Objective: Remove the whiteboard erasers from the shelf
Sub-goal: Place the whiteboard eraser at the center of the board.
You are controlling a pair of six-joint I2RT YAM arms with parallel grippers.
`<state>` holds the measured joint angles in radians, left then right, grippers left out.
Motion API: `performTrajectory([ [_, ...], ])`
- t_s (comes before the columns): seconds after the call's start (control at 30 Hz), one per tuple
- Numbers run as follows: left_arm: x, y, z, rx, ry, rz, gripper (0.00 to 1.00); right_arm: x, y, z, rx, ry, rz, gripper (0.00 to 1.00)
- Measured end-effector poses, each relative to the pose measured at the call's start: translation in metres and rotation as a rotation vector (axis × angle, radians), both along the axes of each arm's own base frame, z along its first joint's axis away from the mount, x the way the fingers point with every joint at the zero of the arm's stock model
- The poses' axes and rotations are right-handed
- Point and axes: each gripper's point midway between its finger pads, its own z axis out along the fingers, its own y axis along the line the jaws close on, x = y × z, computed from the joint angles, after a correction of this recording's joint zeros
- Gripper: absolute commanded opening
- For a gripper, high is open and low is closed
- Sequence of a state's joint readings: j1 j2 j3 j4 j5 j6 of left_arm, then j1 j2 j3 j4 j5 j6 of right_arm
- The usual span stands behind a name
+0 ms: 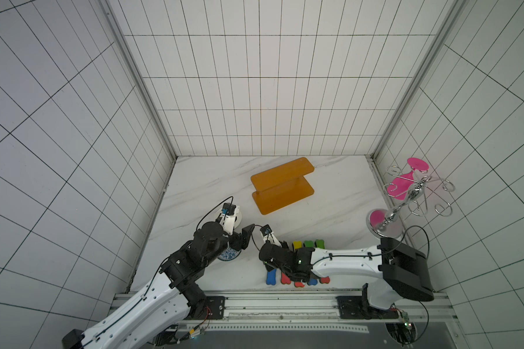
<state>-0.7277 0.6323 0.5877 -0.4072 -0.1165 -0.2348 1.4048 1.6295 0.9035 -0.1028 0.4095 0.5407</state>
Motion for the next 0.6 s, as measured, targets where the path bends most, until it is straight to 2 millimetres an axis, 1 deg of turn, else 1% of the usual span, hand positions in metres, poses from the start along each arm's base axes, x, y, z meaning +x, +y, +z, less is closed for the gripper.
performTrajectory([
  [0.13,0.004,0.005,0.0,-0.005,0.005,0.029,0.81,-0.008,0.01,-0.009,-0.051,0.006,0.103,0.13],
  [0.27,0.006,0.009,-0.001,-0.01,0.01,0.05,0.81,-0.006,0.018,-0.016,-0.071,0.023,0.148,0.08],
  [0.4,0.008,0.01,-0.002,-0.013,0.016,0.059,0.81,0.0,0.016,-0.026,-0.093,0.045,0.15,0.04],
  [0.6,0.009,0.011,-0.003,-0.016,0.026,0.067,0.81,0.004,0.015,-0.028,-0.087,0.061,0.139,0.02],
])
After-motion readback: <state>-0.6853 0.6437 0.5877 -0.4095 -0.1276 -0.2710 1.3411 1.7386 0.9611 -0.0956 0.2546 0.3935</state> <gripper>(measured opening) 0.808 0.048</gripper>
